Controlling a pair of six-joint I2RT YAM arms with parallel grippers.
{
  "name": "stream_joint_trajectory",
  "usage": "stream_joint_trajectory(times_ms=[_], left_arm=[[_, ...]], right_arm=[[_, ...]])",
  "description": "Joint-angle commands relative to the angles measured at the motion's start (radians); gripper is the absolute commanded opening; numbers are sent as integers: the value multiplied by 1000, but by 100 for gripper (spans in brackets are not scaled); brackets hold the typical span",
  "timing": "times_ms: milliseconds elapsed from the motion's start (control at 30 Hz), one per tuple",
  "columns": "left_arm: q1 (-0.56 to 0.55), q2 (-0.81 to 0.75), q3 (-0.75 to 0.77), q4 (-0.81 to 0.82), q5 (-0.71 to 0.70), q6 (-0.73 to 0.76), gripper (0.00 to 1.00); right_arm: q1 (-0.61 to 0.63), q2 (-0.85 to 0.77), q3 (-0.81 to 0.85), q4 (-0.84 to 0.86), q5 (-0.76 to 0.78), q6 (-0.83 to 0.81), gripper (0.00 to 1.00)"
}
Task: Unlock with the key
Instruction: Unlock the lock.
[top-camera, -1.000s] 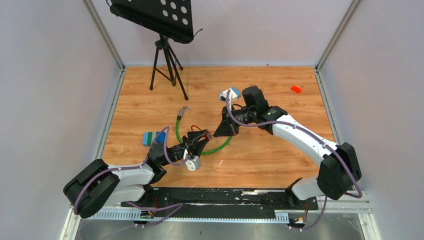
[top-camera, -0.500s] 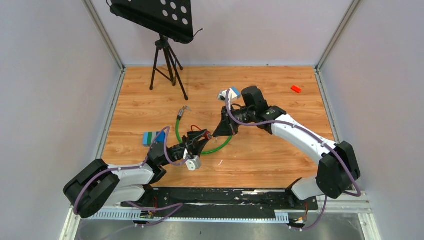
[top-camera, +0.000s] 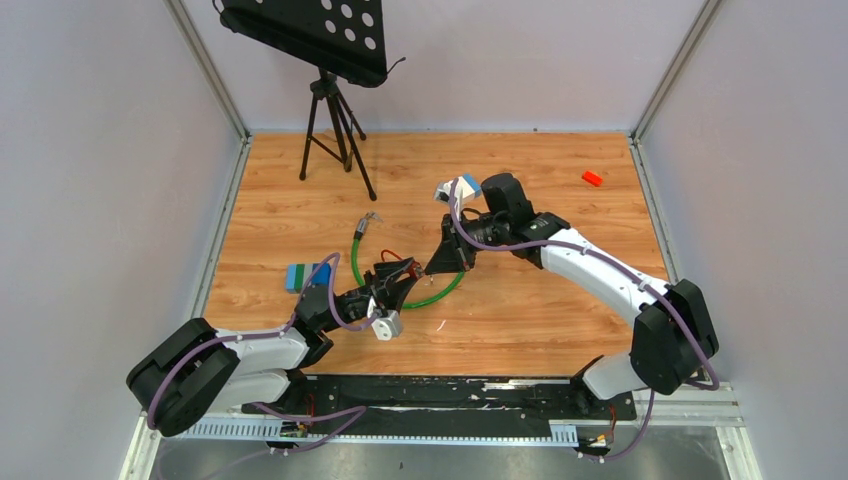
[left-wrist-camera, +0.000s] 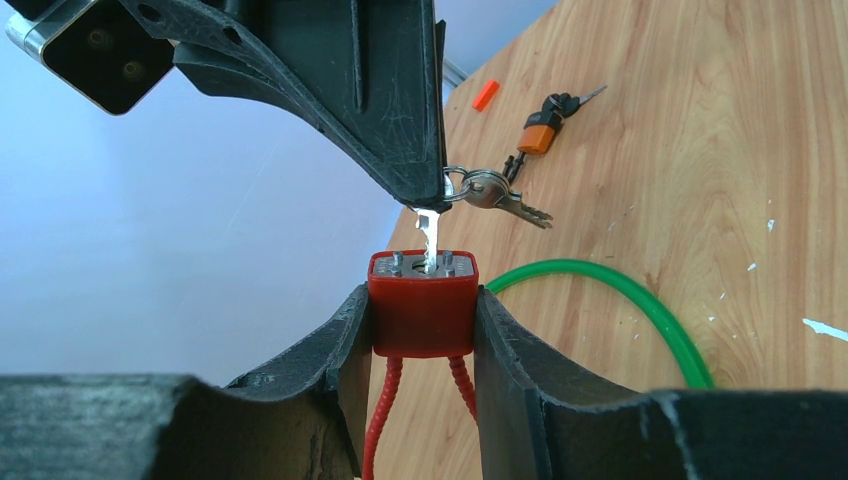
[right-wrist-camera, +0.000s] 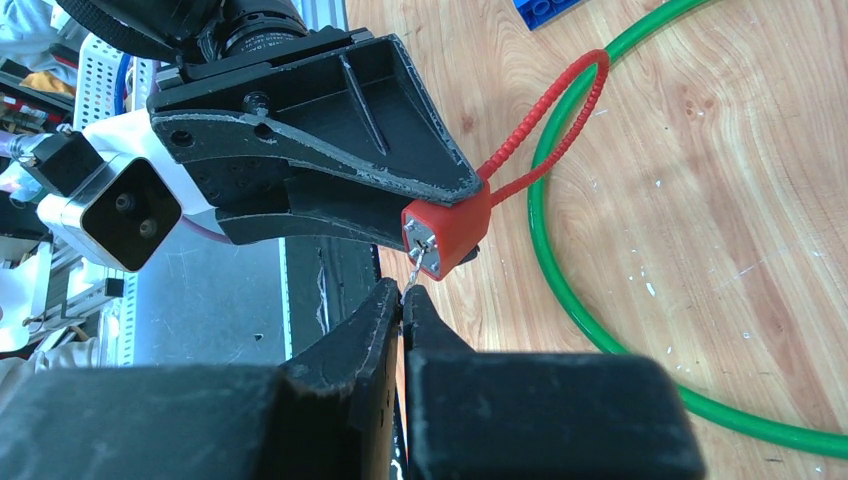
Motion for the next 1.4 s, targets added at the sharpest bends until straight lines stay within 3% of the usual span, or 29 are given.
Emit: stream_joint_trajectory(times_ms=[0,1000,1367], left_arm=[[-7,-7,24,60,-8,6,0],[-80,24,102,-48,-216,-13,0],[-94,18,113,-107,-193,2,0]], right_arm=[[7,-1,-11,45,-10,14,0],[7,29,-34,100,106,106,0],[9,76,4,120,108,123,0]])
